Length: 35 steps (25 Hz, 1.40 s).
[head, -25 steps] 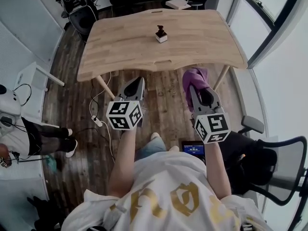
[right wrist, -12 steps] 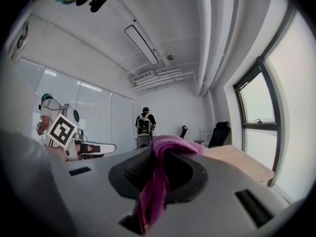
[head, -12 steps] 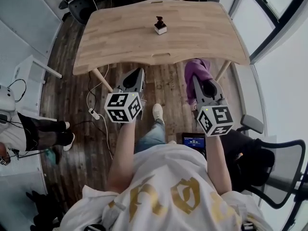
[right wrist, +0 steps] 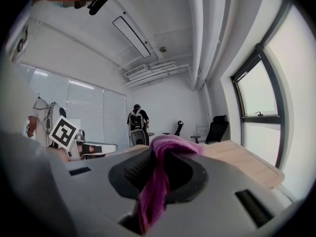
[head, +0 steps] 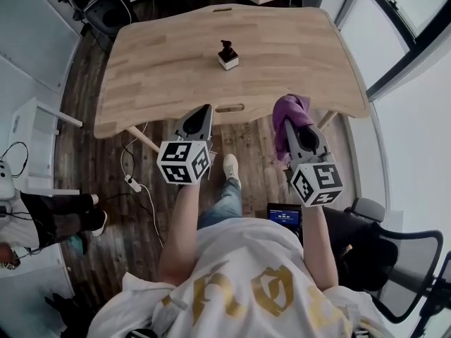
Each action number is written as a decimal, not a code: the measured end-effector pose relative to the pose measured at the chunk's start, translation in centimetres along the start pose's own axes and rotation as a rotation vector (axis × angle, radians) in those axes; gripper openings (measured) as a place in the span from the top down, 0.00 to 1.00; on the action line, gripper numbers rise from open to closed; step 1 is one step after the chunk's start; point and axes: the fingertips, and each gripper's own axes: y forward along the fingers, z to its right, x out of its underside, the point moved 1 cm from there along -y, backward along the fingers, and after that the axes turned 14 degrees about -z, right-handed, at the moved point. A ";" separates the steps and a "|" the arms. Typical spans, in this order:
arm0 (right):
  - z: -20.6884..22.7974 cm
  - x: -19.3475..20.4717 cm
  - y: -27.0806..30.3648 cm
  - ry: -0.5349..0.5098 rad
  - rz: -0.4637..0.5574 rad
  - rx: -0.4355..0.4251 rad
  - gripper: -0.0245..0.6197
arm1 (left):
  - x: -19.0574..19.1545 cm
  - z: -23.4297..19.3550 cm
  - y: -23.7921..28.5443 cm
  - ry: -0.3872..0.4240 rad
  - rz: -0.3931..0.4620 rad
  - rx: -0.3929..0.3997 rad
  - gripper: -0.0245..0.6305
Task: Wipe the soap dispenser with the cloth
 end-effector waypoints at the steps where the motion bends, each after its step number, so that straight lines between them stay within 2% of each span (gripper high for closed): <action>1: 1.0 -0.7 1.6 0.007 -0.001 0.006 0.87 | -1.0 -0.7 1.7 0.006 -0.005 0.011 0.95; 8: 6.7 -5.8 14.5 0.044 -0.022 0.025 0.87 | -9.0 -6.4 13.4 0.049 0.013 0.076 0.95; 14: 10.0 -8.5 24.4 0.050 -0.076 0.026 0.87 | -12.7 -13.2 21.6 0.028 -0.004 0.053 0.95; 18: 11.4 -9.2 29.3 0.061 -0.112 0.021 0.87 | -13.6 -16.3 25.3 -0.003 -0.005 0.066 0.95; 24: 11.5 -10.0 34.5 0.071 -0.125 -0.017 0.87 | -13.6 -19.7 28.8 -0.023 -0.059 0.055 0.95; 35: 10.9 -9.7 35.7 0.067 -0.129 -0.049 0.87 | -11.5 -21.2 31.4 -0.006 -0.090 0.098 0.95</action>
